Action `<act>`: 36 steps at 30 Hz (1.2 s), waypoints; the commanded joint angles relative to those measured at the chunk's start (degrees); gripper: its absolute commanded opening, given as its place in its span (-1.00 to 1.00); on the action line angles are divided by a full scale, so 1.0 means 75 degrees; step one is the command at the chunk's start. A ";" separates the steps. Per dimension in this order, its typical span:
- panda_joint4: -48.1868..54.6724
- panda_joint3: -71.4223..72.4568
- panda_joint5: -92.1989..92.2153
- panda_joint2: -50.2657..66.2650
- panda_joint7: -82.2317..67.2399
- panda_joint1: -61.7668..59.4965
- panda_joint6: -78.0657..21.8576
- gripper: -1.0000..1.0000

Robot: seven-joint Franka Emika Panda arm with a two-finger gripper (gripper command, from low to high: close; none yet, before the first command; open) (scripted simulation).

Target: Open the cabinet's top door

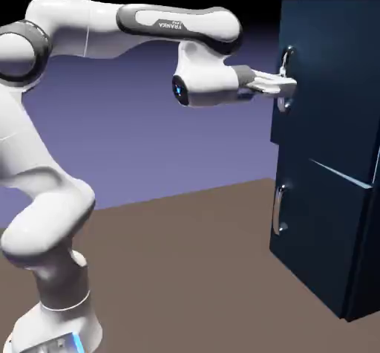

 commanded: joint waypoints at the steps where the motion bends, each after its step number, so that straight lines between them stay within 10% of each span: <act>1: -0.0027 -0.0254 0.0019 0.0026 -0.0106 0.0283 -0.0001 -1.00; 12: -0.0372 -0.3056 -0.0310 -0.0013 -0.0765 0.3329 0.0023 -1.00; 36: -0.2923 -0.6780 -0.8237 -0.2809 0.4693 0.6614 -0.1368 -1.00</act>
